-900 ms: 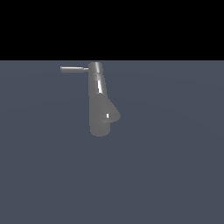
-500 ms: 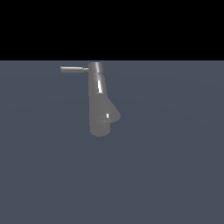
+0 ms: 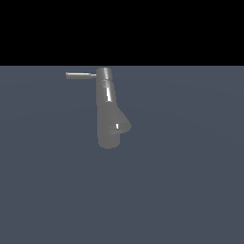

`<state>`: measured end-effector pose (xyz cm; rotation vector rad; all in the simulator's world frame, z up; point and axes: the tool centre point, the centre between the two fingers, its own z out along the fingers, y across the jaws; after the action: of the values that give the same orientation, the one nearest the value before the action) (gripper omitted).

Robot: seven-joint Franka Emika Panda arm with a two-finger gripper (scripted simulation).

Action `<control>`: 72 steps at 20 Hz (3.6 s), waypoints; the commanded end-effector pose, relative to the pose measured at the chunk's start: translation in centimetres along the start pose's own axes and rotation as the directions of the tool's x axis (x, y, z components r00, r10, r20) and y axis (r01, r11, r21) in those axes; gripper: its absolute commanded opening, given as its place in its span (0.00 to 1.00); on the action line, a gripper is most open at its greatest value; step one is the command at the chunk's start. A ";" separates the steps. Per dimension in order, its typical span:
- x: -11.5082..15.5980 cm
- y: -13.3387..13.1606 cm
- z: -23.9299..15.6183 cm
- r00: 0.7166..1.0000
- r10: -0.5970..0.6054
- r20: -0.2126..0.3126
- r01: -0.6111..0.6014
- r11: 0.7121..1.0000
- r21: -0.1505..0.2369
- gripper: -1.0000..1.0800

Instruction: Turn on the faucet by rotating a designated handle.

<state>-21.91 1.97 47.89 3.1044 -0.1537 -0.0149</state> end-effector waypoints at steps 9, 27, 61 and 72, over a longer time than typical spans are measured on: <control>5.6 -2.0 0.9 0.977 0.213 -0.003 -0.213 0.977 -0.033 0.00; 15.5 -6.6 5.4 0.832 0.553 -0.032 -0.554 0.830 -0.063 0.00; 27.9 -16.0 19.6 0.382 0.922 -0.056 -0.924 0.380 -0.048 0.00; 28.2 -16.3 20.3 0.361 0.931 -0.056 -0.932 0.359 -0.047 0.00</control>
<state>7.60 14.65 26.90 2.4160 -1.8403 0.0411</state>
